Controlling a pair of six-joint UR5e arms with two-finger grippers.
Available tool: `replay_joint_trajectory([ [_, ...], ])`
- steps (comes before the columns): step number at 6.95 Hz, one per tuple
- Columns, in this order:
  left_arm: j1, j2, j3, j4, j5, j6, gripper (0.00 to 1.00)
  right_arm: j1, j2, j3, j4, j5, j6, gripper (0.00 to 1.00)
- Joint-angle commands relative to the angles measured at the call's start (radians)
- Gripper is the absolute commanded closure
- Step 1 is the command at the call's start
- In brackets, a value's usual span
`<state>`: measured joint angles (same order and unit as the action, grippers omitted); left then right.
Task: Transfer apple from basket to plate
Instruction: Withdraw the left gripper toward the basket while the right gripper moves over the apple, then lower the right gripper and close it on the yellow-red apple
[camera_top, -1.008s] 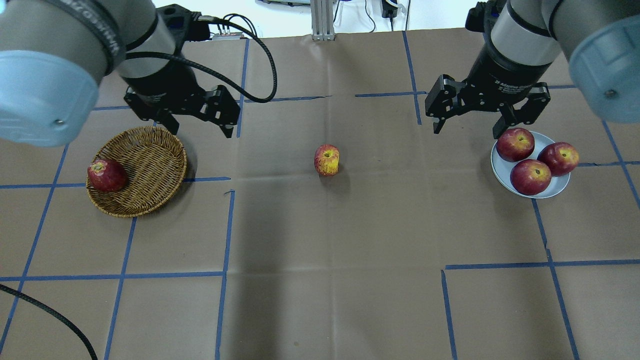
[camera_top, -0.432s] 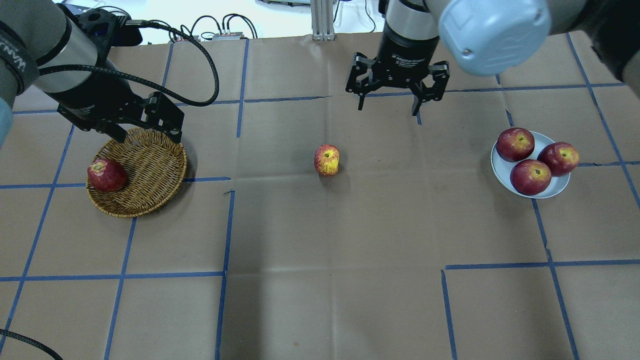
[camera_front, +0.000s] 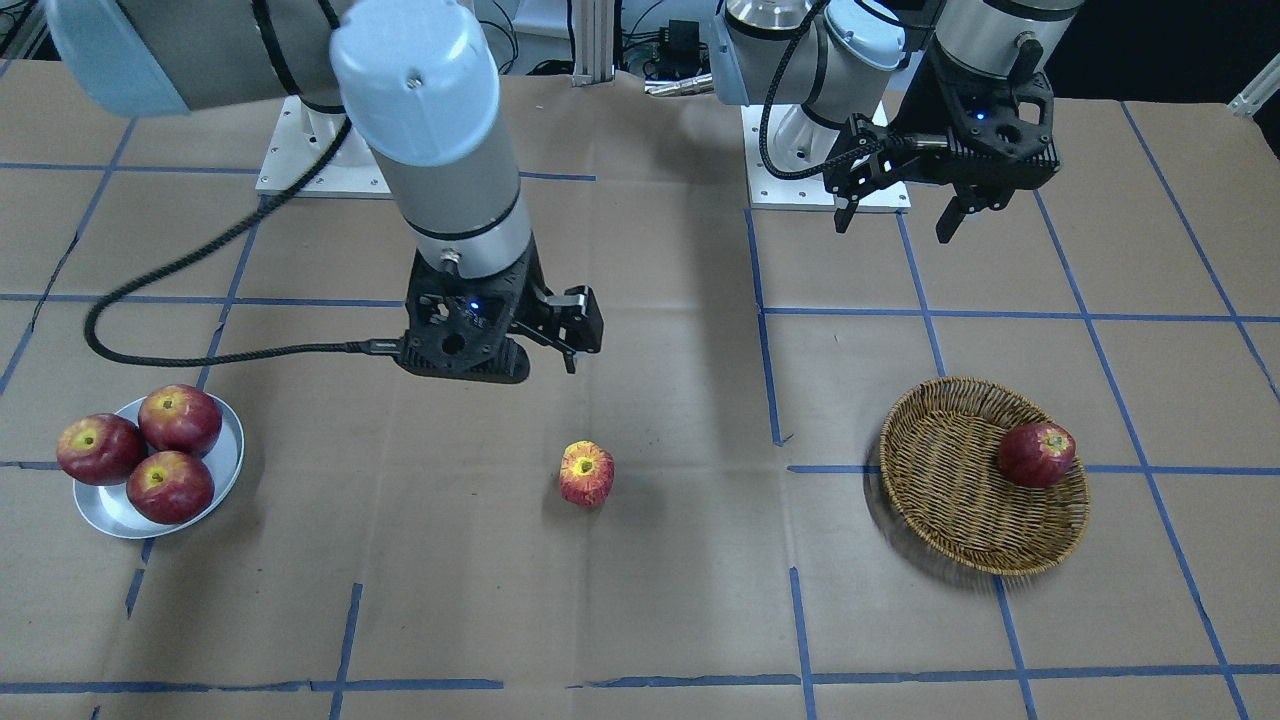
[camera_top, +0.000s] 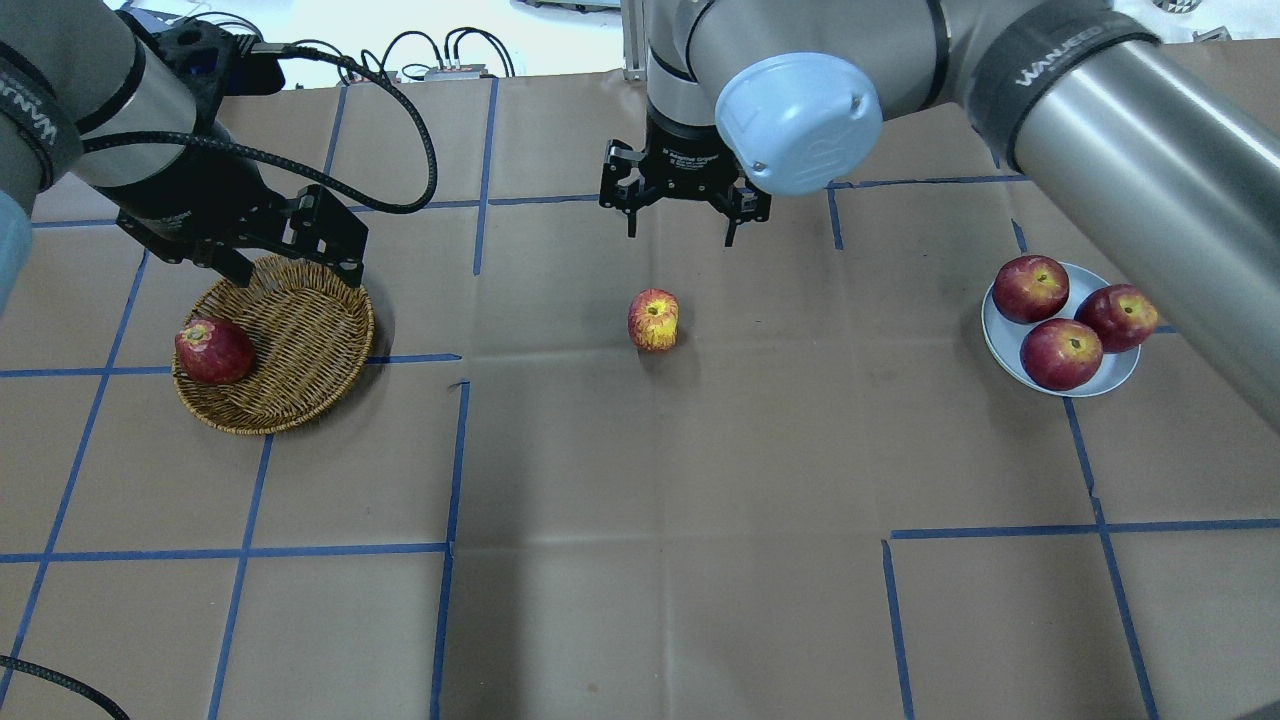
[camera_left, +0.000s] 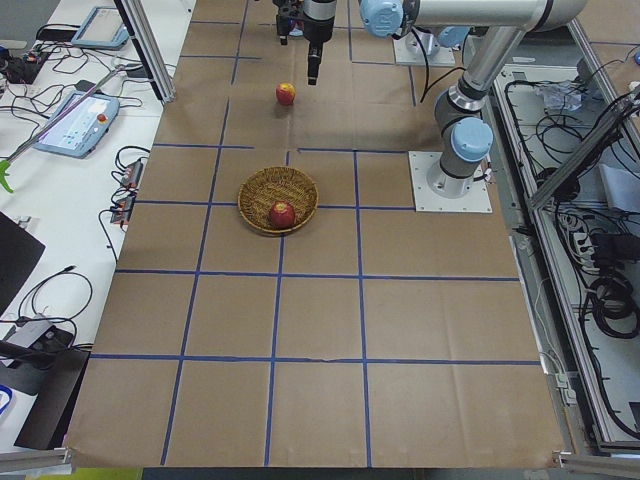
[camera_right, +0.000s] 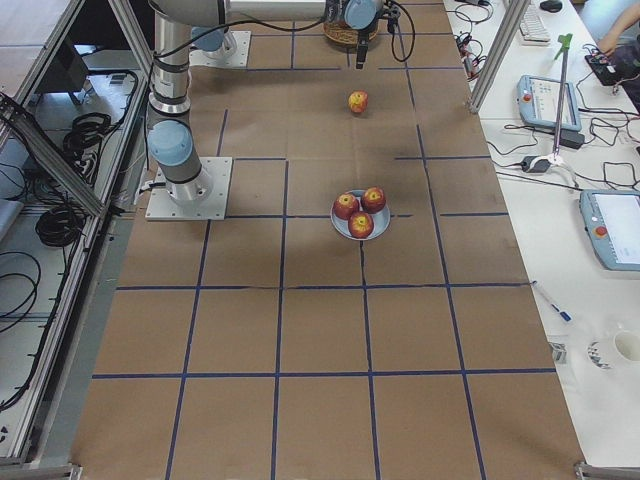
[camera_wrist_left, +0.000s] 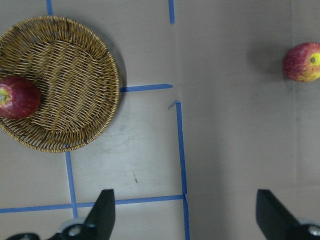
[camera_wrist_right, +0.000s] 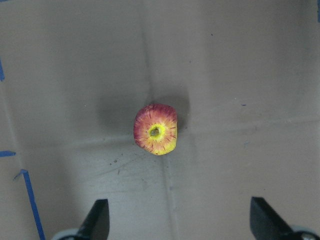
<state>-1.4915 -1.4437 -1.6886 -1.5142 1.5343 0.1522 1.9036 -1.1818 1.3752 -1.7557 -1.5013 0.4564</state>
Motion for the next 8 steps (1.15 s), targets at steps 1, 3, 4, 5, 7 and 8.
replay_joint_trajectory([
  [1, -0.001, 0.022, -0.005, -0.006, 0.003, 0.001, 0.01, 0.063, 0.097, 0.010, -0.133, -0.095, 0.033, 0.00],
  [3, -0.001, 0.037, -0.034, -0.003, 0.006, 0.013, 0.01, 0.078, 0.163, 0.028, -0.163, -0.129, 0.019, 0.00],
  [4, 0.000, 0.042, -0.034, 0.002, 0.006, 0.014, 0.01, 0.072, 0.178, 0.050, -0.230, -0.129, -0.002, 0.00],
  [5, 0.000, 0.031, -0.037, 0.003, 0.006, 0.014, 0.01, 0.063, 0.195, 0.083, -0.323, -0.132, -0.048, 0.00],
  [7, -0.001, 0.046, -0.037, 0.000, 0.007, 0.014, 0.01, 0.057, 0.214, 0.136, -0.409, -0.132, -0.053, 0.00],
  [8, 0.000, 0.045, -0.037, 0.002, 0.020, 0.014, 0.01, 0.058, 0.217, 0.142, -0.409, -0.129, -0.053, 0.00],
])
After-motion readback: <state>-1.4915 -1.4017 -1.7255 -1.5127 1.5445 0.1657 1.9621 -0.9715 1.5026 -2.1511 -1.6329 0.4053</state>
